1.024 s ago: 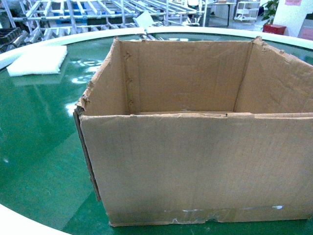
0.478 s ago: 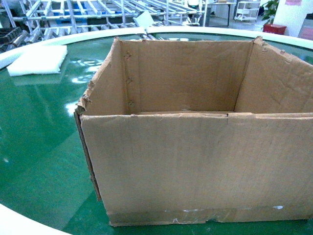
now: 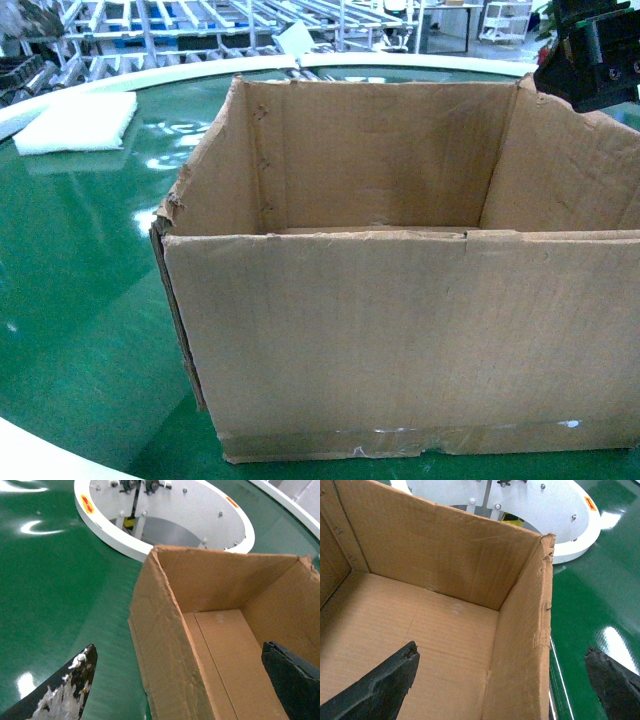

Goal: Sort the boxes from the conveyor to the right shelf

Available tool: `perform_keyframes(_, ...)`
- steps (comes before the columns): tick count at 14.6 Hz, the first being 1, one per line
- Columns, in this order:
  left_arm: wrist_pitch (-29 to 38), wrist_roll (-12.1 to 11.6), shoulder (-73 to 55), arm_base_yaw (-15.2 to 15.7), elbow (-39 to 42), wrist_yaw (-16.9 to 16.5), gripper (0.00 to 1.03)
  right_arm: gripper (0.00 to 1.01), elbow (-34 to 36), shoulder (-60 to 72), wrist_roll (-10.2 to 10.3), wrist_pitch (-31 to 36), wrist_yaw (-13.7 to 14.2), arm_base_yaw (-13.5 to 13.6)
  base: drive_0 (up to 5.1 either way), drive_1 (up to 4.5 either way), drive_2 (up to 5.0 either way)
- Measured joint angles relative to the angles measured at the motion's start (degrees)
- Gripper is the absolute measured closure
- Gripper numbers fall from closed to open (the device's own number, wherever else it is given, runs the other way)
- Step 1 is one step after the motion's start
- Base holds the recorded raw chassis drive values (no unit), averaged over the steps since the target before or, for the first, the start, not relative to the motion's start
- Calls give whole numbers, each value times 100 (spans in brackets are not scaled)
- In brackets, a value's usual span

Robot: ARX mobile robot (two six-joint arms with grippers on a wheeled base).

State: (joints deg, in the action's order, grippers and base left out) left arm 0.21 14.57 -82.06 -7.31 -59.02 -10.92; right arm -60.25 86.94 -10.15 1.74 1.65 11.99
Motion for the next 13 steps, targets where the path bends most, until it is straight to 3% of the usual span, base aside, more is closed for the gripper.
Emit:
perform_keyframes(3,-420,-203,-264,-223,-13,-85,5,3,13,85,26,55,72,-11,0,0,0)
perform_keyframes(5,-579,-595,-688,-278,-15,107,5,3,181,229,79,138,142,2,0,0,0)
perform_keyframes(8,-638,-610,-769,-234,68,-109,5,3,407,422,127,254,280,42,0,0,0)
perform_keyframes(10,-619,-544,-811,-260,87,-190,23,3,466,422,127,352,282,39,0,0,0)
perform_keyframes(12,-564,-463,-811,-313,116,-293,51,30,516,422,120,442,343,77,0,0,0)
perform_keyframes(13,-525,-413,-809,-315,149,-326,60,39,533,422,111,483,420,79,0,0,0)
